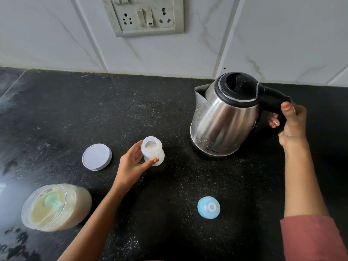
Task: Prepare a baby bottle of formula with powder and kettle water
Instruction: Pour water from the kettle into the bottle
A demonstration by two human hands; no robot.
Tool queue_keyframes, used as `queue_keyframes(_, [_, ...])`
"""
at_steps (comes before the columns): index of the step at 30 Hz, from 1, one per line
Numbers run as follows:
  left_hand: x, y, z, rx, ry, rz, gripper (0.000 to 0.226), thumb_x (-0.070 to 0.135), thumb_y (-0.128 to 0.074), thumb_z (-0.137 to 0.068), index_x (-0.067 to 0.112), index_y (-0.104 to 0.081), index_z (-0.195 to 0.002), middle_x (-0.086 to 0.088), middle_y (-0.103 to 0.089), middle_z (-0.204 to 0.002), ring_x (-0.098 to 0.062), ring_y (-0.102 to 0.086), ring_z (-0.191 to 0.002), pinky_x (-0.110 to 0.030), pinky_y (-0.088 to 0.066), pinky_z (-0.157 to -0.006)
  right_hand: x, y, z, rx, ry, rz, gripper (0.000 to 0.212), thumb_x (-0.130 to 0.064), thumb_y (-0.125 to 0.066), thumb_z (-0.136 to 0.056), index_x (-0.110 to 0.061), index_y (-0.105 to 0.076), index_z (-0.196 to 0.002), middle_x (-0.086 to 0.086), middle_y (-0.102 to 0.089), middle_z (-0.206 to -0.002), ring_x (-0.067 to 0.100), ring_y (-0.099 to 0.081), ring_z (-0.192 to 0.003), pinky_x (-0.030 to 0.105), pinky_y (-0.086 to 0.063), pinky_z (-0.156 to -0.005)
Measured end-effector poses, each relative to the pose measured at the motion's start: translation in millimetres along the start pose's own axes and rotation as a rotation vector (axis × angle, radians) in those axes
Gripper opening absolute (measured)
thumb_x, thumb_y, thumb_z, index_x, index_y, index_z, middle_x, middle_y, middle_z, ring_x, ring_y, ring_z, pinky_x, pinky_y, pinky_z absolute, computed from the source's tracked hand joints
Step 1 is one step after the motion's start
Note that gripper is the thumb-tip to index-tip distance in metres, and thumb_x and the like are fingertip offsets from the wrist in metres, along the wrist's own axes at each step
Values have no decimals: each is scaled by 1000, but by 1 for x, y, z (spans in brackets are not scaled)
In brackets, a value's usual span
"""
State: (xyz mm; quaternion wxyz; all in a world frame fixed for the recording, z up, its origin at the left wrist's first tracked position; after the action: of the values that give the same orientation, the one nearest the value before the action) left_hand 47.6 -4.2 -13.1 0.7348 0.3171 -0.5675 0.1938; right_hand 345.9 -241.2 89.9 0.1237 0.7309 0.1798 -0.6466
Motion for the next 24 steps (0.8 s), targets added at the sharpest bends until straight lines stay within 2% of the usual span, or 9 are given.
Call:
queue_keyframes(2, [0, -1, 0, -2, 0, 4, 61, 7, -77, -68, 22, -48, -120, 2, -58, -121, -13, -55, -115, -38, -43, -103, 0, 0, 5, 32, -4, 5, 47, -79, -69, -35, -35, -67, -51, -21, -63, -52, -6, -60, -64, 25, -44, -75])
queue_keyframes(6, [2, -2, -1, -7, -6, 3, 62, 8, -76, -68, 23, -48, -121, 5, -58, -118, -10, -55, -113, -34, -43, -102, -5, -5, 18, 65, -1, 1, 48, -79, -70, -31, -33, -64, -45, -20, -60, -48, -7, -58, -60, 22, -44, -74])
queue_keyframes(11, [3, -1, -3, -3, -15, 0, 63, 10, -77, -69, 20, -48, -124, 7, -57, -119, -8, -54, -113, -28, -43, -100, -9, -7, 32, 83, 16, 29, 49, -75, -73, -37, -28, -62, -45, -17, -57, -46, -2, -55, -59, 31, -42, -78])
queue_keyframes(14, [2, 0, -5, 5, -22, -2, 63, 11, -78, -69, 19, -49, -125, 6, -57, -120, -8, -55, -113, -24, -43, -99, -14, -13, 42, 88, 24, 46, 45, -71, -73, -41, -28, -58, -40, -18, -53, -42, -4, -53, -55, 21, -43, -70])
queue_keyframes(16, [2, 2, -5, 13, -26, 5, 63, 12, -79, -68, 19, -50, -124, 6, -58, -119, -8, -55, -112, -23, -44, -98, -19, -18, 51, 74, 27, 58, 50, -76, -71, -37, -28, -56, -39, -18, -52, -41, -6, -53, -52, 13, -44, -63])
queue_keyframes(18, [1, 3, -6, 20, -30, 17, 61, 11, -79, -68, 21, -50, -121, 7, -58, -117, -6, -56, -110, -19, -45, -96, -24, -23, 58, 50, 34, 69, 52, -77, -70, -37, -27, -55, -39, -18, -52, -41, -5, -53, -51, 11, -43, -60])
queue_keyframes(21, [0, 6, -5, 32, -47, 15, 61, 11, -80, -68, 21, -51, -121, 8, -59, -117, -4, -56, -109, -10, -44, -91, -31, -31, 67, 6, 50, 94, 45, -69, -73, -43, -27, -56, -40, -17, -52, -41, -4, -52, -49, 13, -43, -57])
queue_keyframes(24, [0, 9, -4, 65, -62, 6, 59, 11, -81, -67, 23, -52, -117, 10, -59, -114, -3, -57, -106, -6, -43, -86, -42, -43, 77, -53, 70, 101, 44, -72, -71, -43, -29, -60, -43, -18, -53, -41, -4, -52, -45, 11, -41, -50])
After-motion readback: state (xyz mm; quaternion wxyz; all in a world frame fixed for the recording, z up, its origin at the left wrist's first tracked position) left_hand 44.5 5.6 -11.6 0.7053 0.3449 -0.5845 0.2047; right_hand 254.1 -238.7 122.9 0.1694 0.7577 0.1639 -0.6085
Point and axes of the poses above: each hand's wrist, its own z-axis away from the middle knuckle, its own y-axis out of the back of the hand, x = y × z, the point moved 6 cm from there along -z, towards the middle knuckle
